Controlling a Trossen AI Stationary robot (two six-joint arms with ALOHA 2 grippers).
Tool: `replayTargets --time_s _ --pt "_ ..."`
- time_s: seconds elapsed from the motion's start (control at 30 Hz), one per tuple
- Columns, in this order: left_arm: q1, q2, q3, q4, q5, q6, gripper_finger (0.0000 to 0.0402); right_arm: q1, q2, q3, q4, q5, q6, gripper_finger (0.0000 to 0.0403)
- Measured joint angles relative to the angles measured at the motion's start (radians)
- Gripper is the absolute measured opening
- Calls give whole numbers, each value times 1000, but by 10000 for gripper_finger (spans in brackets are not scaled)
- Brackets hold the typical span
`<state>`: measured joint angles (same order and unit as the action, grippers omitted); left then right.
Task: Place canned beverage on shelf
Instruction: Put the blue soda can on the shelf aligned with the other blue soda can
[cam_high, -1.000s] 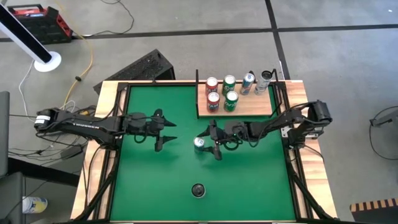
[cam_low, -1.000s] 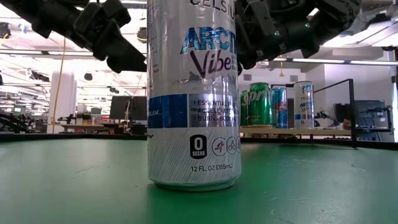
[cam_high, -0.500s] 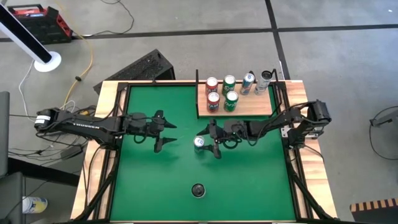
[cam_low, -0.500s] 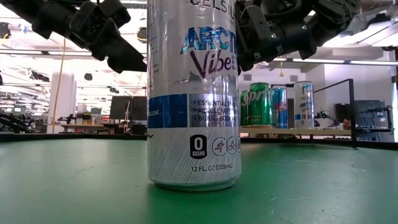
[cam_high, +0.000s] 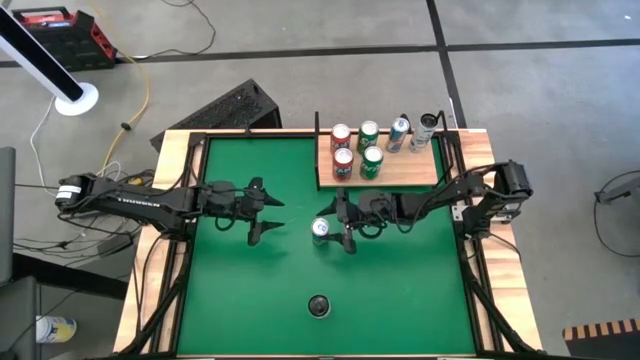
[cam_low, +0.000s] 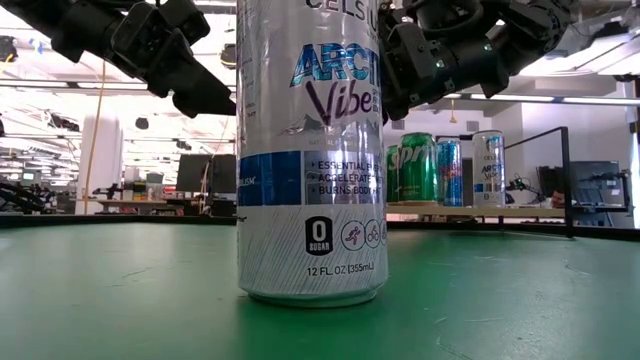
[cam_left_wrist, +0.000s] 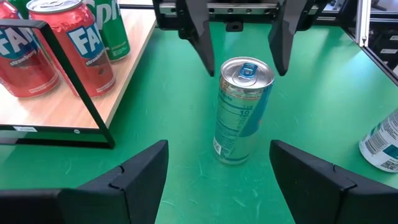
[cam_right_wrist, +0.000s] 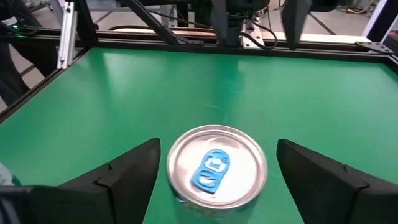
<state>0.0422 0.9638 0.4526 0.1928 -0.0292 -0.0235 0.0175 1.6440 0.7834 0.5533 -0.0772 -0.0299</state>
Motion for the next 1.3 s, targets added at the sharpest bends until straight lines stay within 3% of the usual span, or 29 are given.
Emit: replayTargets --time_s 0.47,0.73,1.3 --pt "0 0 0 -1 1 11 263 -12 0 0 -27 -1 11 357" --pt "0 0 0 -4 1 11 263 -11 67 10 14 -1 26 357" --pt "0 1 0 -24 21 15 263 -11 29 14 -29 -4 31 357"
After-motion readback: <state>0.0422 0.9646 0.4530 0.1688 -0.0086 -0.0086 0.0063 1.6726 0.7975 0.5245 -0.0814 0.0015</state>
